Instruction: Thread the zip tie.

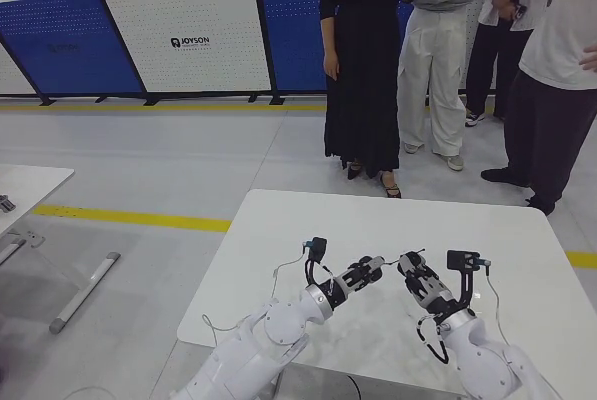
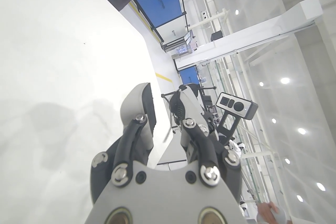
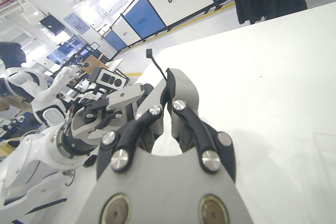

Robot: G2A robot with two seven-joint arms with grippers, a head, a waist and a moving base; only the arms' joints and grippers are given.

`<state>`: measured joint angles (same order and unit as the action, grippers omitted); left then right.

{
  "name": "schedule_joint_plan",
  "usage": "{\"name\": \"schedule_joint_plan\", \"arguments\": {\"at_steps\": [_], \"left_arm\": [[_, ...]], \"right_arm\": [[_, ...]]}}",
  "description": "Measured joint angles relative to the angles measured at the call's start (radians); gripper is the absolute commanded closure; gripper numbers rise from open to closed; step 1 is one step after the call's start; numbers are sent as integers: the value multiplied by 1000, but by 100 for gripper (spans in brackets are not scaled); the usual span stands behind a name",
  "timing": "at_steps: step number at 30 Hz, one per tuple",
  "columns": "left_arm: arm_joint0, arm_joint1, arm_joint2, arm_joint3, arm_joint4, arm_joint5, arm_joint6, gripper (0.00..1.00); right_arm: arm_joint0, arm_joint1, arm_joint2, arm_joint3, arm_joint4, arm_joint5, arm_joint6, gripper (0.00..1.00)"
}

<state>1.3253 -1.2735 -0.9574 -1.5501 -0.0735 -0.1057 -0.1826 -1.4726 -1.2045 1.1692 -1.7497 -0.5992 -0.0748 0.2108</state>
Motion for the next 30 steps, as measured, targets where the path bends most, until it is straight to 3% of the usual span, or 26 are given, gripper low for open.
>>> {"name": "schedule_joint_plan", "arguments": {"at_steps": [12, 15, 16, 19, 30], "left_arm": [[-10, -3, 7, 10, -8, 10, -15, 76], [-15, -4, 9, 15, -11, 13, -16, 81], [-16, -5, 10, 16, -12, 14, -16, 91], [-21, -6, 11, 21, -17, 18, -18, 100], [-26, -8, 15, 24, -25, 4, -27, 100]], "right_arm": [[-2, -6, -8, -3, -9, 0, -6, 100], [-3, -7, -8, -5, -12, 1, -6, 100], [-3, -7, -8, -5, -13, 2, -7, 100], [-5, -8, -9, -7, -16, 2, -7, 100], [-5, -11, -9, -3, -19, -2, 5, 100]]}}
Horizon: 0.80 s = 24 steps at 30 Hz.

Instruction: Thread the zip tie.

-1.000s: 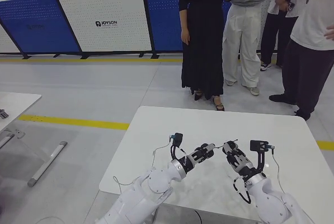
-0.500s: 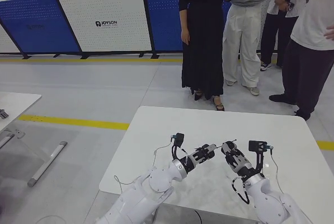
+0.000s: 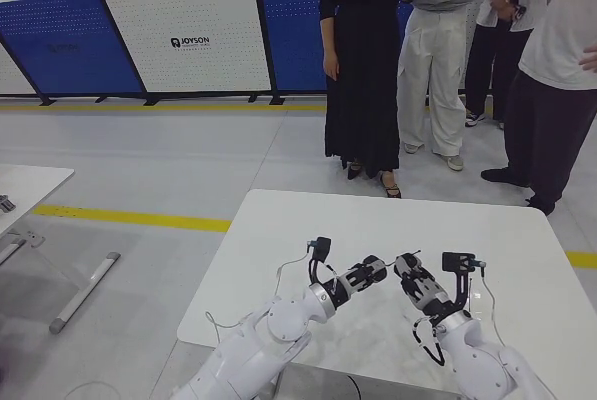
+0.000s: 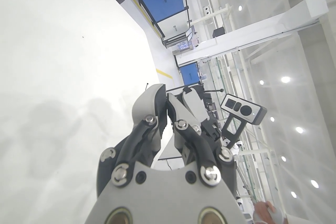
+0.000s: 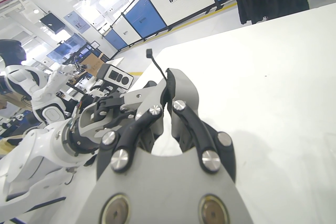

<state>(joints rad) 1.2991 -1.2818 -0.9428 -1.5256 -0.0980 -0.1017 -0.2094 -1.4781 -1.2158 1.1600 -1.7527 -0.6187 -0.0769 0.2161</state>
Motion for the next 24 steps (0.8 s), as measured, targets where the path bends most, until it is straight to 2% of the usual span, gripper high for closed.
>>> {"name": "schedule_joint_plan", "arguments": {"at_steps": [5, 11, 14, 16, 20, 22, 24], "left_arm": [[3, 0, -2, -5, 1, -14, 1, 100], [7, 1, -4, -6, 5, -22, -3, 100], [6, 1, -4, -4, 9, -18, 1, 100], [5, 0, -4, -4, 11, -13, 4, 100], [2, 0, -2, -3, 19, -3, 12, 100], [1, -1, -1, -2, 22, 2, 14, 100], [-1, -1, 0, 0, 24, 6, 14, 100]], "right_arm": [[4, -1, 0, 7, 8, -11, 13, 100], [10, 0, 18, 20, 66, -56, 49, 100], [10, 1, 27, 22, 74, -62, 57, 79], [8, 1, 30, 21, 71, -59, 53, 71], [5, 0, 32, 18, 66, -57, 47, 65], [2, 0, 34, 15, 64, -57, 44, 65], [-1, 0, 37, 10, 59, -57, 40, 69]]}}
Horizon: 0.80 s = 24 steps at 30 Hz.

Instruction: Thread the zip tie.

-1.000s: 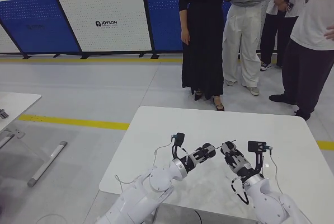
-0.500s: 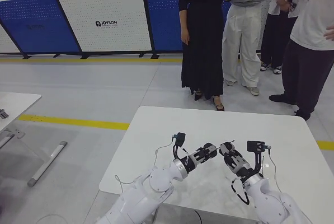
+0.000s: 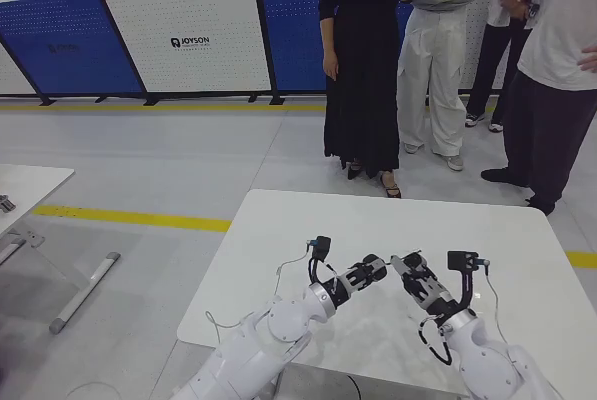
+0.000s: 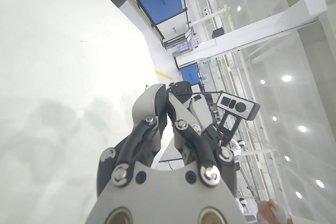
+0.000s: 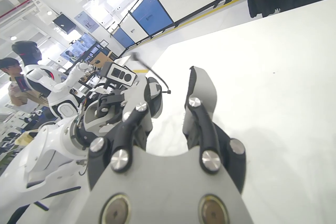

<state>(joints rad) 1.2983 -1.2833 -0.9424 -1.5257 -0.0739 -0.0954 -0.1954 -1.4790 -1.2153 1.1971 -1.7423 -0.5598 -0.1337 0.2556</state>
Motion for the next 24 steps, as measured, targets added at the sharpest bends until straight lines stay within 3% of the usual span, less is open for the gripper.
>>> {"name": "schedule_joint_plan", "arguments": {"at_steps": [5, 7, 9, 24], "left_arm": [[0, 0, 1, -1, 7, 6, -2, 100], [2, 0, 2, -4, 11, 7, -6, 100], [5, 1, 1, -8, 15, 7, -9, 100], [20, 5, -6, -27, 16, -13, -24, 100]], "right_arm": [[-12, 1, 8, -15, -18, 10, -15, 81], [-17, 1, 14, -22, -19, 13, -18, 95], [-20, 1, 17, -27, -21, 14, -18, 100], [-19, -2, 4, -23, -33, 2, -7, 100]]}}
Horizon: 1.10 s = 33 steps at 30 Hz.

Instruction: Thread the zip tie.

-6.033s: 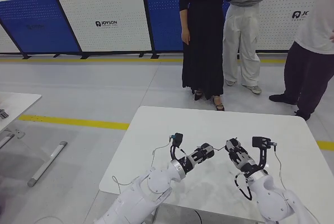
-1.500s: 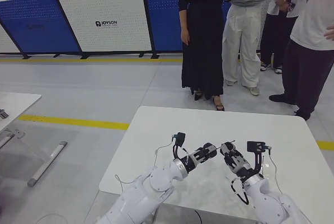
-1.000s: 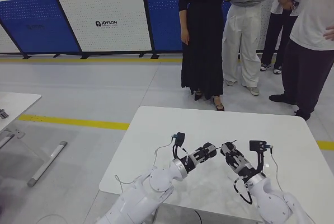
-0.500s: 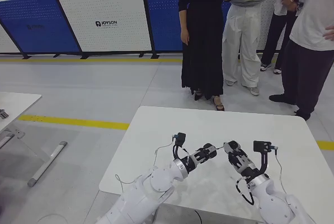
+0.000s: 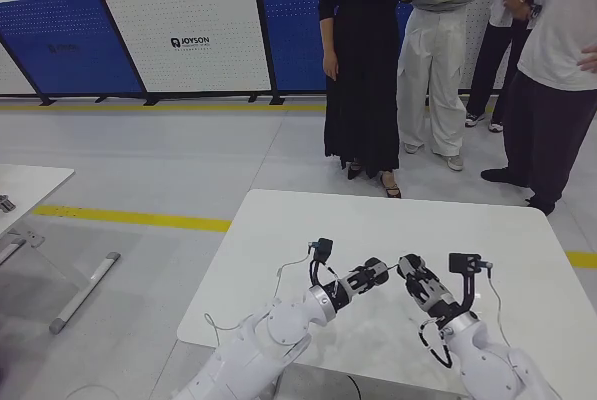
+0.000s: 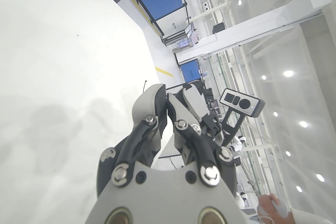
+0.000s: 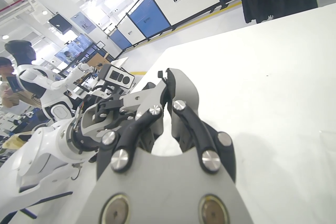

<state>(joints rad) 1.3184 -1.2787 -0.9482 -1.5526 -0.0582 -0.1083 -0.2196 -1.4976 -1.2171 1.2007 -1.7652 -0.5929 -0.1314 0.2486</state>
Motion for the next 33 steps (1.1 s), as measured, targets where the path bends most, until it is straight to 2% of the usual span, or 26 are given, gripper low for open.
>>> {"name": "schedule_joint_plan", "arguments": {"at_steps": [6, 7, 8, 10, 11, 13, 16, 17, 18, 20, 22, 25, 33], "left_arm": [[4, 1, -4, -2, -2, -4, -2, 100], [4, 1, -5, -1, 0, -4, 0, 100], [3, 1, -5, 0, 1, -4, 2, 100], [2, 1, -4, 3, 2, -1, 5, 100], [1, 1, -4, 4, 2, 0, 6, 100], [-1, 0, -2, 7, 3, 3, 8, 100], [-4, -1, -1, 10, 3, 6, 10, 100], [-4, -1, 0, 10, 3, 7, 11, 100], [-5, -1, 0, 11, 3, 9, 12, 100], [-6, -2, 1, 12, 2, 10, 13, 100], [-7, -2, 1, 13, 2, 11, 15, 100], [-8, -2, 1, 13, 2, 11, 15, 100], [-11, -3, 5, 9, 5, 12, 10, 100]], "right_arm": [[8, -1, 0, 13, 32, -21, 17, 100], [9, -1, 2, 15, 38, -24, 20, 91], [9, -1, 4, 16, 42, -26, 22, 73], [8, -1, 8, 16, 45, -27, 21, 27], [7, -1, 10, 16, 43, -25, 19, 27], [3, -1, 11, 14, 35, -20, 12, 21], [-2, -1, 13, 12, 31, -16, 3, 28], [-3, -1, 14, 12, 30, -16, 0, 42], [-6, -1, 16, 11, 29, -16, -3, 51], [-8, -1, 19, 11, 27, -14, -7, 56], [-10, -1, 22, 12, 26, -13, -10, 66], [-12, -1, 26, 12, 27, -13, -13, 100], [-11, -1, 29, 8, 18, -11, -14, 100]]}}
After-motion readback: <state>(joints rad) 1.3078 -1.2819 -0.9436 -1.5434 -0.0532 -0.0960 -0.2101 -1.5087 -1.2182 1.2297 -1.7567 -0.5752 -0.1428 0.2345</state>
